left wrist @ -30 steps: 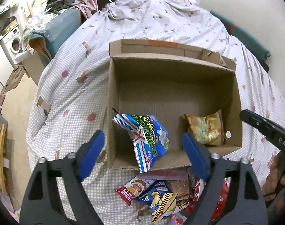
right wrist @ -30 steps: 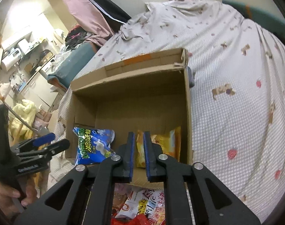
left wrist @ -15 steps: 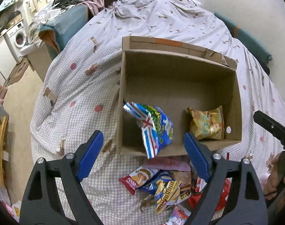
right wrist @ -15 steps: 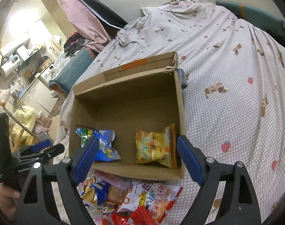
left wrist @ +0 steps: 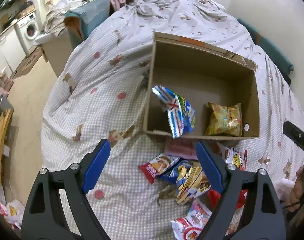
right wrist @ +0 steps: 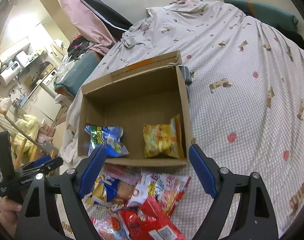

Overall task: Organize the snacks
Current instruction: 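Move both grippers back to the snack pile and grasp new bags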

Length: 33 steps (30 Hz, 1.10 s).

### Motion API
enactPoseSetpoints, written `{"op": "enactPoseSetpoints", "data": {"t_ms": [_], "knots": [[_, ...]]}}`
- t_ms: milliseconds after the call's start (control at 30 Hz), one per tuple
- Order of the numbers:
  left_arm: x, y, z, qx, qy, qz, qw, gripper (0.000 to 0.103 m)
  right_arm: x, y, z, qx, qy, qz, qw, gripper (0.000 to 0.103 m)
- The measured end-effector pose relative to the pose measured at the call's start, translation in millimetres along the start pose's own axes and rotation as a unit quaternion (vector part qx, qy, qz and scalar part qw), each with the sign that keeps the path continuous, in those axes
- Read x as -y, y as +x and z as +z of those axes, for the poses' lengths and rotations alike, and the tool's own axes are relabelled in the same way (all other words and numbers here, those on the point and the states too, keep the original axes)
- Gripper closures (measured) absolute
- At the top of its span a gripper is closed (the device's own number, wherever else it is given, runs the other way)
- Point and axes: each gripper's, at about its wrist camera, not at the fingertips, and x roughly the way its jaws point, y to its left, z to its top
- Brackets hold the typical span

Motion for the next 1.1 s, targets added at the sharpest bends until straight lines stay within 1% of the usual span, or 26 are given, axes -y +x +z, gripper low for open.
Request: {"op": "enactPoseSetpoints", "data": {"t_ms": [67,167,233,367,467,567,767,867,1000,1067,1100], "knots": [[-6.5,-2.5,-5.7,-0.003,-0.016,-0.005,0.9999,0.018,2.6,-5.8,-4.4,0.003,0.008,-0.008,1.0,0.015],[-14.3,-3.3,-16.4,-0.015,-0.033,-0.011,0.9993,0.018,9.5,-11.3,-11.2,-0.001,0.027,-0.001,1.0,0.015],[-18.3,-2.5,-23.4,-0.024,-0.04,-0.012,0.9989,0.018,13.2,-13.5,-16.9,-0.007,0.031,-0.004,0.999,0.015],[-21.1,-0.1,-36.4,-0.038,-0.04,-0.006,0.9985,0.018,22.1,-15.2,-31.9,-0.027,0.045,-0.002,0.999,0.015],[-21.3,4.3,-47.3,-0.051,-0.039,-0.005,0.9979,0.018,26.8,-12.9,-41.9,-0.045,0.049,-0.009,0.998,0.015],[-11.5,11.8,-56.8,-0.069,-0.022,-0.014,0.9973,0.018,31.5,-11.4,-51.9,-0.062,0.057,-0.009,0.996,0.015],[25.0,33.5,-64.2,-0.086,0.024,-0.044,0.995,0.018,31.9,-13.6,-61.7,-0.071,0.056,-0.011,0.996,0.015],[44.8,50.5,-62.9,-0.089,0.051,-0.04,0.9939,0.019,32.7,-12.4,-64.3,-0.078,0.053,-0.014,0.995,0.015],[69.9,81.8,-61.3,-0.108,0.1,-0.041,0.9883,0.019,38.2,-8.7,-68.6,-0.09,0.051,-0.019,0.994,0.015],[73.9,91.1,-62.5,-0.109,0.111,-0.027,0.9874,0.032,41.8,-5.8,-71.3,-0.101,0.053,-0.02,0.993,0.015],[74.4,95.0,-63.3,-0.112,0.113,-0.017,0.9871,0.041,43.1,-5.0,-72.6,-0.103,0.054,-0.021,0.993,0.015]]}}
